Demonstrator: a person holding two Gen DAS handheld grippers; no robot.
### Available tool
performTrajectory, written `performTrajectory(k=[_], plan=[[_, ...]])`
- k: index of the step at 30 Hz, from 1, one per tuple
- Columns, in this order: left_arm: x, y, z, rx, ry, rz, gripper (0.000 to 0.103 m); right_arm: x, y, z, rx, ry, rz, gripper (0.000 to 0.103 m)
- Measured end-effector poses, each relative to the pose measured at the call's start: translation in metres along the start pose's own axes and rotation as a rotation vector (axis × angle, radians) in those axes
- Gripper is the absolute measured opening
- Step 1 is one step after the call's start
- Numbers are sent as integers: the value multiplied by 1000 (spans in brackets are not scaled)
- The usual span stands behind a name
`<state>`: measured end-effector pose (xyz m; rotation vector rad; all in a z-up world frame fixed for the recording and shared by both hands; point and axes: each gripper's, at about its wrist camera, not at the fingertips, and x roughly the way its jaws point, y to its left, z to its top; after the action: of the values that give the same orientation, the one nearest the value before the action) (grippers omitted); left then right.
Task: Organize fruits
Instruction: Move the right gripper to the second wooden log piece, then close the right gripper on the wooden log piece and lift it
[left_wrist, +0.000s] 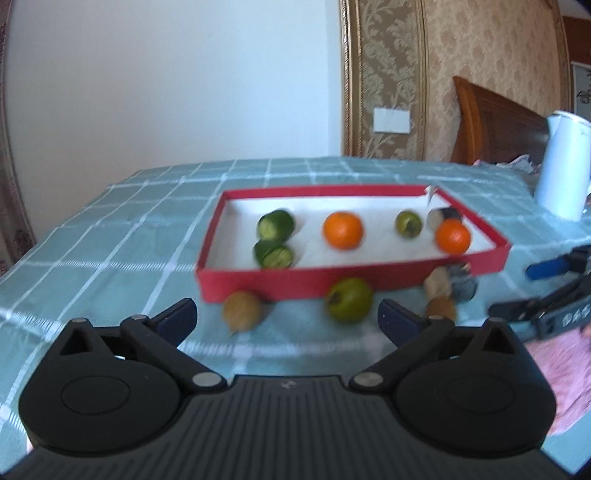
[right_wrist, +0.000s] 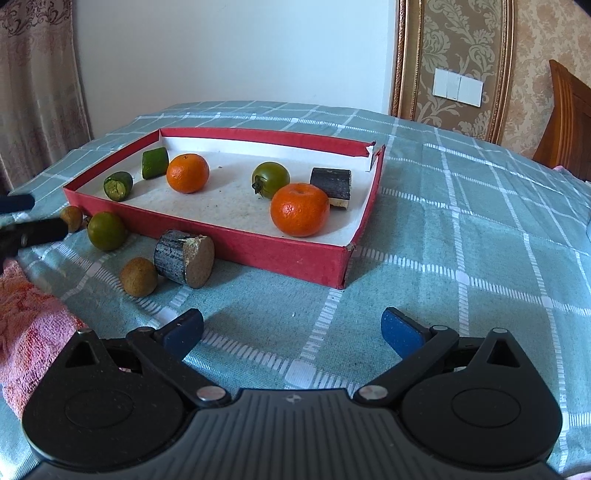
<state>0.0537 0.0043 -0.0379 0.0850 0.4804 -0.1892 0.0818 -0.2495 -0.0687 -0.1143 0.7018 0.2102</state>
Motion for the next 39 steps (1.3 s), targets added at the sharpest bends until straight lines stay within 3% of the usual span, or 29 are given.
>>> performTrajectory(k=[7, 11, 14, 18, 24, 30, 35, 39], plan=[[9, 9, -6, -10, 24, 7, 103, -1, 1, -2, 6, -14, -10, 103], [17, 16, -7, -39, 72, -41, 103, -5, 0, -3, 12, -31, 6, 103], [25, 27, -7, -97, 118, -100, 103, -16, -3, -3, 81, -72, 54, 103], [24, 30, -8, -118, 111, -115, 103, -26, -1, 1, 173, -115, 100, 103], [24, 30, -7, -126, 110, -119, 103, -12, 9, 13, 268, -58, 131, 103], [24, 33, -6, -140, 104, -129, 103, 2, 21, 23, 288, -26, 127, 94], [23, 34, -6, -148, 101, -134, 103, 13, 31, 28, 278, -22, 120, 75], [23, 35, -6, -156, 99, -138, 103, 15, 35, 30, 285, -22, 128, 67]])
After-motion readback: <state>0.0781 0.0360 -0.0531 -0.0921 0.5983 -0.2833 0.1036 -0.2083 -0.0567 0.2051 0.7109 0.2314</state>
